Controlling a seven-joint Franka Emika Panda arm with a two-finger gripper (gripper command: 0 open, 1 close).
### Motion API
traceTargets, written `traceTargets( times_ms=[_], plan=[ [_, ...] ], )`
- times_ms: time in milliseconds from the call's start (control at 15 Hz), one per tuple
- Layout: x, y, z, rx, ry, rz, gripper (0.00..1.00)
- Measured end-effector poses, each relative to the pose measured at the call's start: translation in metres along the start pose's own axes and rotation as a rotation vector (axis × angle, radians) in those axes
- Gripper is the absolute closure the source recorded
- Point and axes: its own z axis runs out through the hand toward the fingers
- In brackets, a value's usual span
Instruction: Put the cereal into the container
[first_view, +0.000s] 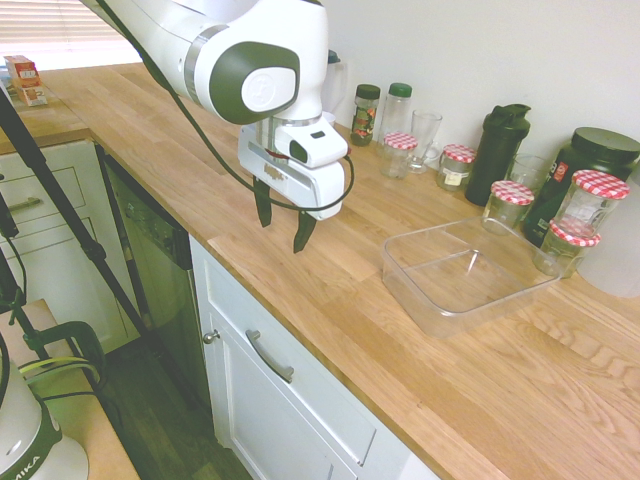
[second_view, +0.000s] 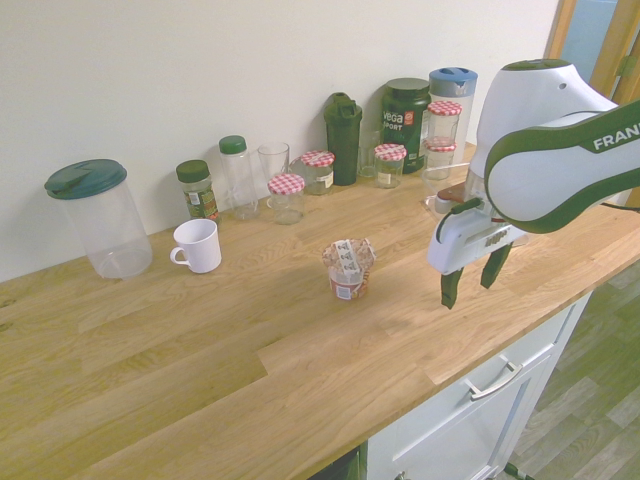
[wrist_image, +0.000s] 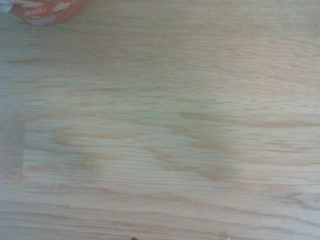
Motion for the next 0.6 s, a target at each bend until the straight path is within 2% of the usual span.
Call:
traceTargets(
  times_ms=[200,467,600],
  plan=[
    [0.000,-0.004,-0.003,0.008,0.007,0.001,0.00],
    [-0.006,-0.043,-0.030,0.086,0.048,-0.058,0.00],
    [-0.002,-0.070,-0.024,0.107,0.042,-0.089,0.00]
  ],
)
